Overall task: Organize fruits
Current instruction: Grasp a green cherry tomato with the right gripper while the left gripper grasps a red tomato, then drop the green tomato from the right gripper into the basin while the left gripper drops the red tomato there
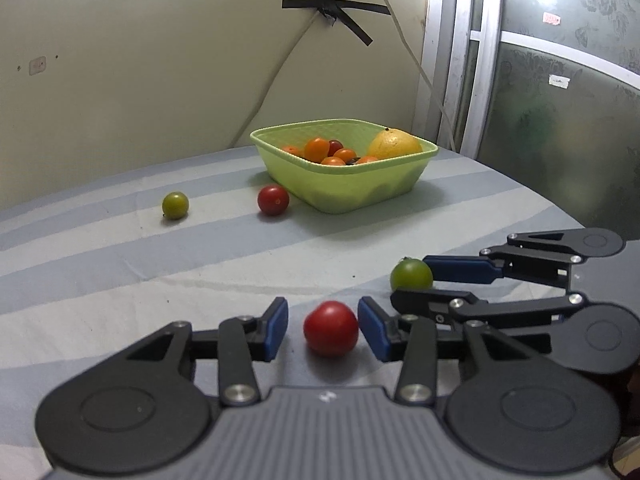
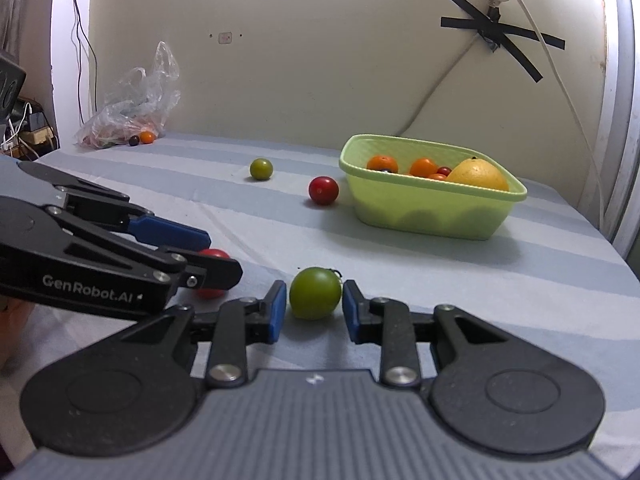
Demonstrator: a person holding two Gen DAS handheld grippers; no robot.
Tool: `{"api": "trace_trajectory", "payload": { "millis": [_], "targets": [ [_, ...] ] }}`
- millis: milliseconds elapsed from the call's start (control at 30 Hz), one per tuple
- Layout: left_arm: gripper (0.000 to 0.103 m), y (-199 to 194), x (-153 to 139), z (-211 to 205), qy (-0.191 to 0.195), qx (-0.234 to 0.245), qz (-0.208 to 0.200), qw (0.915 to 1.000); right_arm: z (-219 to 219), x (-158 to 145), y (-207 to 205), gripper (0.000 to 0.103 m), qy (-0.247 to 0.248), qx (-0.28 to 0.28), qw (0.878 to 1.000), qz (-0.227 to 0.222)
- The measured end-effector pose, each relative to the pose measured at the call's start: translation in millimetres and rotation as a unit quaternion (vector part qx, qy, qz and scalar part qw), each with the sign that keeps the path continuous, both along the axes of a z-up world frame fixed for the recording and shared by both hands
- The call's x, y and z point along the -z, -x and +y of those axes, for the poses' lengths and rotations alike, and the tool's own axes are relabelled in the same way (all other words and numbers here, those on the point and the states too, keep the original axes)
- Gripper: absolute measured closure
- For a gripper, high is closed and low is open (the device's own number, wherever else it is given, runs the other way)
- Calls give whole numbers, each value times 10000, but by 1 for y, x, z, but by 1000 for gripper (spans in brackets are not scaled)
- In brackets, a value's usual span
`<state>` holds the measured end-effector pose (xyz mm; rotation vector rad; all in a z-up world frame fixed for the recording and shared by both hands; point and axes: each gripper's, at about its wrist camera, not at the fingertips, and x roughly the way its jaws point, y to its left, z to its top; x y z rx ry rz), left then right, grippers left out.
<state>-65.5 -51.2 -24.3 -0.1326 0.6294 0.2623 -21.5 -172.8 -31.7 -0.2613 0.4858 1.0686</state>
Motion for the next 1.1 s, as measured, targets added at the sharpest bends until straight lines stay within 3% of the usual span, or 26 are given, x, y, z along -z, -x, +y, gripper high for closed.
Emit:
{"api": "trace_trajectory", "payload": {
  "millis": [100,200,333,467,567,700,833,933,1000,1100],
  "targets": [
    [73,-3,2,-3,55,90,44,9999,1,2,-6,73,21,-36,9997,230],
    [73,-8,2,-9,-150,118,65,9998,-2,1,-10,73,-86,-94,9994,329],
    [73,-32,-25,5,-24,253,-80,9996,-9,-15,-26,73,-520,-36,9980,350],
    [73,-77,-63,25,43,332,-336,9989,-6,-40,-55,73,-844,193,9962,-54],
    [73,-122,-75,44,143,257,-341,9990,6,-47,-80,73,-912,354,9947,-312],
    [73,-170,-70,69,476,180,-124,9986,27,-39,-105,73,-686,500,9949,-551],
    [72,-199,-54,77,517,163,135,9984,41,-29,-116,72,-521,485,9949,-714],
    [71,-209,-44,80,552,130,244,9981,47,-23,-119,71,-452,562,9937,-862],
    [62,-212,-43,83,583,55,245,9980,46,-20,-123,63,-468,593,9938,-816],
    [58,-200,-54,92,585,-9,0,9983,37,-21,-122,59,-640,702,9914,-896]
  ]
}}
